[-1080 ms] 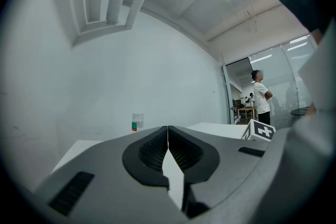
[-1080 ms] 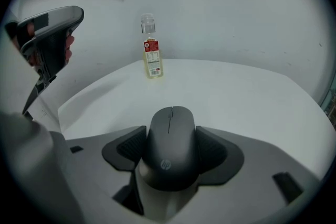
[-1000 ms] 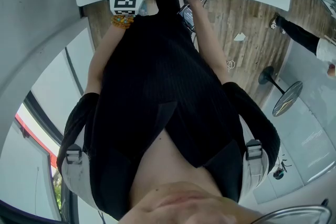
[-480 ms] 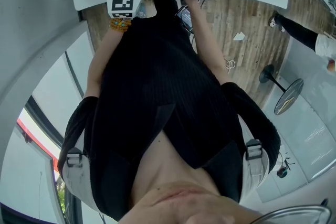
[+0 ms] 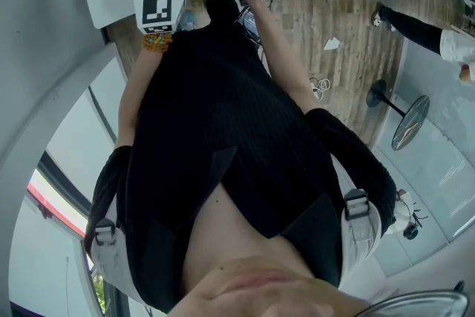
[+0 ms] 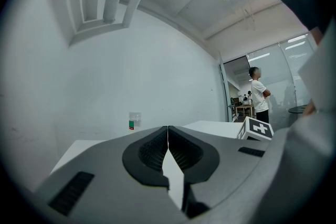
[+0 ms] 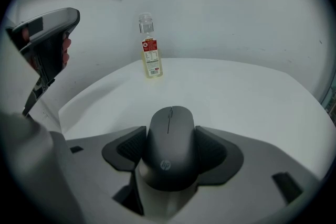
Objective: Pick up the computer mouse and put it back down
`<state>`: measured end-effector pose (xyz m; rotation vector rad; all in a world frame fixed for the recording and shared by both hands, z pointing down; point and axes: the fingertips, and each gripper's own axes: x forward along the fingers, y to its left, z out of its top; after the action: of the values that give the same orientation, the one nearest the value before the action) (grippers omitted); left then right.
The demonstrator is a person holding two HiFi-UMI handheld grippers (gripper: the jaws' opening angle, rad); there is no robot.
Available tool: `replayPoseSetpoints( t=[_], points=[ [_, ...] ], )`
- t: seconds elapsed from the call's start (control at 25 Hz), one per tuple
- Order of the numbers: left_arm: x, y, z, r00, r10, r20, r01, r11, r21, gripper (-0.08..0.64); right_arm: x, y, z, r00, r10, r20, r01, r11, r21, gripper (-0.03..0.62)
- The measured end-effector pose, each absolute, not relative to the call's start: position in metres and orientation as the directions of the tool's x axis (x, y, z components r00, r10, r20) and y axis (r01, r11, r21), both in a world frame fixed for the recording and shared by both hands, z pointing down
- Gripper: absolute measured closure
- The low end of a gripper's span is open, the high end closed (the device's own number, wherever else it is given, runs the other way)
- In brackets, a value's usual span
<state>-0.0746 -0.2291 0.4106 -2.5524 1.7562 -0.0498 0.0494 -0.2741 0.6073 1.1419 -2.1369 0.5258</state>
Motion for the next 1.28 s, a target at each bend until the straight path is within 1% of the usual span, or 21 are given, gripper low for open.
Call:
replayPoseSetpoints(
  t=[0.92,1.28],
  points=[
    [-0.082,-0.223,0.408,0.347,-0.938,-0.008,-0.937,-0.346,-0.055,0.546,0.056,-0.275,0.616,-0.404,-0.593,0.697,-0.856,0.514,-0.058,0.311],
    [-0.087,-0.22,0.408,0.343,-0.939,-0.007,-0.938,-0.342,-0.053,0.546,0.057,-0.277,0.607,-0.397,-0.614,0.682,-0.854,0.519,-0.031,0.311]
  ],
)
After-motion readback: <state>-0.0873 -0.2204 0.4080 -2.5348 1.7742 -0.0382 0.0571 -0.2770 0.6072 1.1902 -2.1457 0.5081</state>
